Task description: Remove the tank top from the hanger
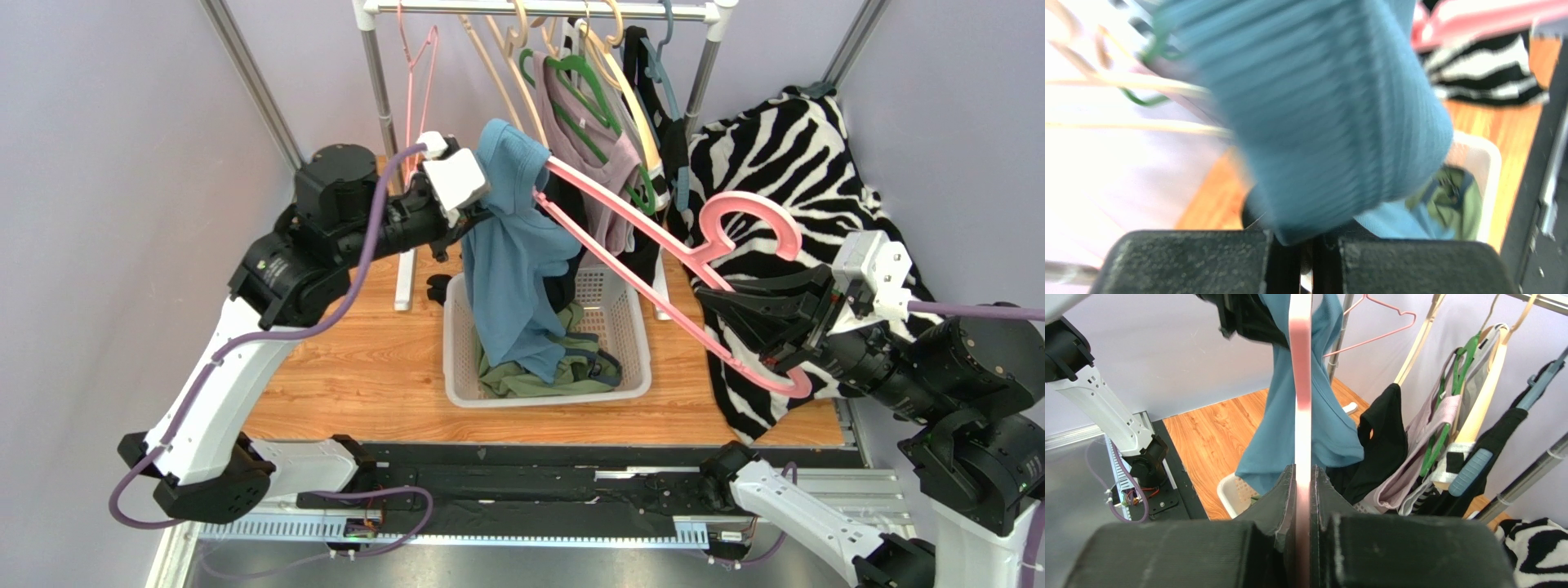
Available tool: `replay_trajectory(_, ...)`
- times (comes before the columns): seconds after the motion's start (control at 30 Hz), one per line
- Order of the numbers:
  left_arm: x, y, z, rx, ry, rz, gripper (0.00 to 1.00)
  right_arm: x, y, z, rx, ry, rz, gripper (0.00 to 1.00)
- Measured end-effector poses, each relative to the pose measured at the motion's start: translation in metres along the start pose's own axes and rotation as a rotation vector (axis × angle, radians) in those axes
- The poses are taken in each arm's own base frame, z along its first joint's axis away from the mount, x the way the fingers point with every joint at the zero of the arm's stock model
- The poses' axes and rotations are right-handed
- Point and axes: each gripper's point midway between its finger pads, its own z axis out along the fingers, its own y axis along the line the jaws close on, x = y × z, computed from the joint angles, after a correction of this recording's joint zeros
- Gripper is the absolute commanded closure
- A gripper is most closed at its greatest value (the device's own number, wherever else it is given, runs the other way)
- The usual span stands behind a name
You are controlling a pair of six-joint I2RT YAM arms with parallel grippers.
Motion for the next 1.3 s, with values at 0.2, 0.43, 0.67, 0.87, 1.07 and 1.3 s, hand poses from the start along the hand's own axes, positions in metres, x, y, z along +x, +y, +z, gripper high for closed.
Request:
replay_trajectory(0.2, -0.044, 0.022, -0.030, -0.121, -0.103, 0.007, 1.00, 0.006, 0.004, -0.024, 0.034, 0.010, 0.010, 1.00)
replay_trajectory(0.43, -0.044, 0.033, -0.032, -0.188, -0.098, -0.030, 1.00, 0.014, 0.013, -0.065, 0.086, -0.001, 0.016, 1.00)
replay_trajectory(0.67, -0.043, 0.023, -0.015, -0.111, -0.091, -0.076, 1.00, 0.014, 0.008, -0.097, 0.192, -0.045, 0.017, 1.00)
replay_trajectory(0.87, -0.072, 0.016, -0.006, -0.038, -0.162, -0.084, 1.00, 0.016, -0.006, -0.092, 0.261, -0.050, 0.032, 1.00)
replay_trajectory(1.07, -0.066, -0.015, 0.010, 0.089, -0.153, -0.103, 0.99, 0.010, -0.015, -0.086, 0.295, -0.065, 0.034, 1.00)
replay_trajectory(1.3, 0.009, -0.039, 0.046, 0.157, 0.043, -0.093, 1.00, 0.006, -0.018, -0.079, 0.297, -0.084, 0.036, 1.00)
